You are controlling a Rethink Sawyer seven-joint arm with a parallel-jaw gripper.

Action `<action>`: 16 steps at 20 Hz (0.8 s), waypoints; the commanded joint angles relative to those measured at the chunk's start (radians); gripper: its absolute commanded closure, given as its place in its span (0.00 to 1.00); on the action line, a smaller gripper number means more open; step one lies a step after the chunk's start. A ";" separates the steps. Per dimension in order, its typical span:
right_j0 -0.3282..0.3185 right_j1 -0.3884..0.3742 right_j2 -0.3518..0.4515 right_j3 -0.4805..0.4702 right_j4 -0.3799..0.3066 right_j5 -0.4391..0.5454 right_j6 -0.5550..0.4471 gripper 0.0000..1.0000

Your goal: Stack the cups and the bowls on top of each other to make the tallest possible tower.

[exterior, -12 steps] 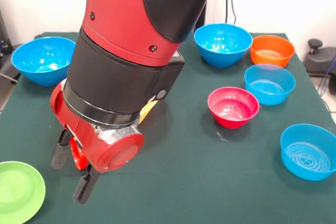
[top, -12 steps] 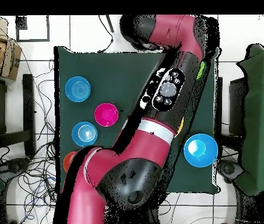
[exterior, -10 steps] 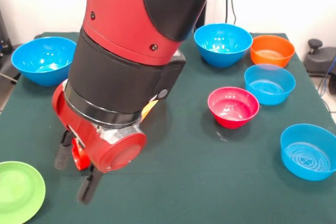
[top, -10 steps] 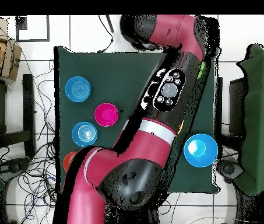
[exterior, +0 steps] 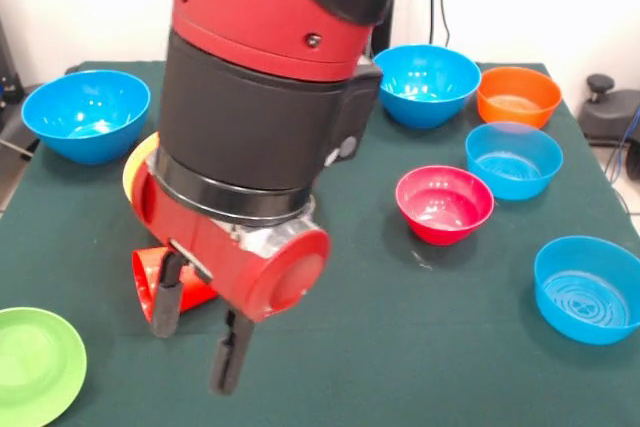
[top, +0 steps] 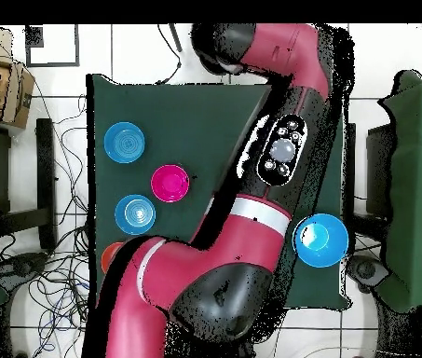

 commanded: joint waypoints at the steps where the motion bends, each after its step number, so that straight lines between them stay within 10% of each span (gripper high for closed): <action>1: 0.065 0.055 0.043 -0.077 -0.020 0.099 -0.046 0.00; 11: 0.069 0.148 -0.233 -0.254 0.170 0.205 0.187 0.00; 16: 0.071 0.164 -0.321 -0.292 0.269 0.221 0.041 0.00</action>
